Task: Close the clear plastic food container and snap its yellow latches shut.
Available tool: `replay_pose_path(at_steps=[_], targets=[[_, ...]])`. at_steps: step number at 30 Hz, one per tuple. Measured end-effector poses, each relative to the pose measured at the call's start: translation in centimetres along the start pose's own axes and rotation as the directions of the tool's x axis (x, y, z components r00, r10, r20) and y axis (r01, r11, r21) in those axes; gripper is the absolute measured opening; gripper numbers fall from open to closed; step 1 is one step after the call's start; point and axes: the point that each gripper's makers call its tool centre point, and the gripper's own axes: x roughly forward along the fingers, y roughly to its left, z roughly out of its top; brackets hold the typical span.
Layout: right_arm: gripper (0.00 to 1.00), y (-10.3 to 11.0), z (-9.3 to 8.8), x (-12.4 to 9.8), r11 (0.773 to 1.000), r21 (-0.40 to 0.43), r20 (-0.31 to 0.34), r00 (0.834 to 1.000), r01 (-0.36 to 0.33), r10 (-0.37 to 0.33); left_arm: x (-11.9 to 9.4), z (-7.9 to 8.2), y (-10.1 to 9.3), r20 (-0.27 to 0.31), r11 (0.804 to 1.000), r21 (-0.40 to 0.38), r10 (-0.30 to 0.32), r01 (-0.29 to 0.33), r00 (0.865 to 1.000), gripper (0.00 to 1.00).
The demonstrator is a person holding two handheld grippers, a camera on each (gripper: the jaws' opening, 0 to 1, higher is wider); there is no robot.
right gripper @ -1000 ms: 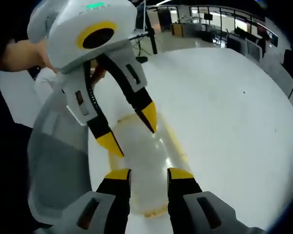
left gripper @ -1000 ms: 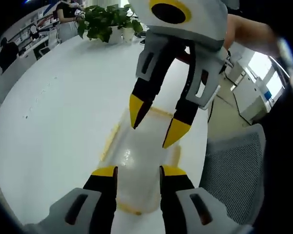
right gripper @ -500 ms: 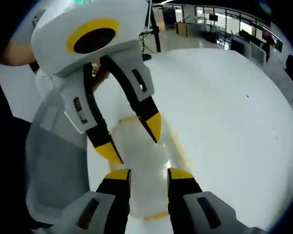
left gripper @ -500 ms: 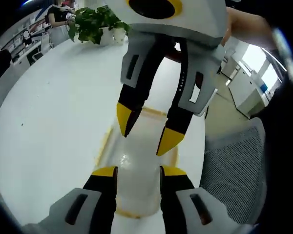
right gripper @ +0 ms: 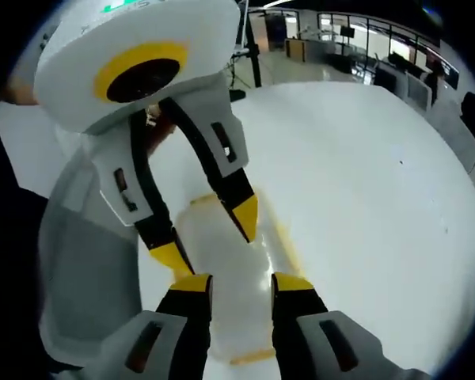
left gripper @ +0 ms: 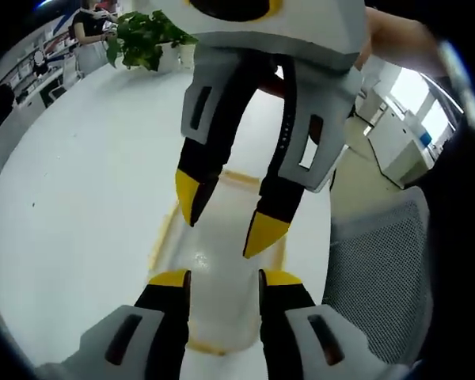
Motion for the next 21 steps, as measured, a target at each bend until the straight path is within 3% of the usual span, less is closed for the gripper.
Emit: replay_pose_path(at_steps=[11,21], targets=[[0.28,-1.2,0.2,0.1,1.000,0.002,0.012,0.999,0.030,-0.030,0.0,0.0,-0.3,-0.001,1.000,0.016,-0.011,0.011,1.000,0.37],[0.35,-2.0,0.6,0.5,0.999,0.028,0.025,0.999,0.026,-0.026,0.1,-0.2,-0.8,-0.008,0.999,0.036,-0.016,0.016,1.000,0.44]])
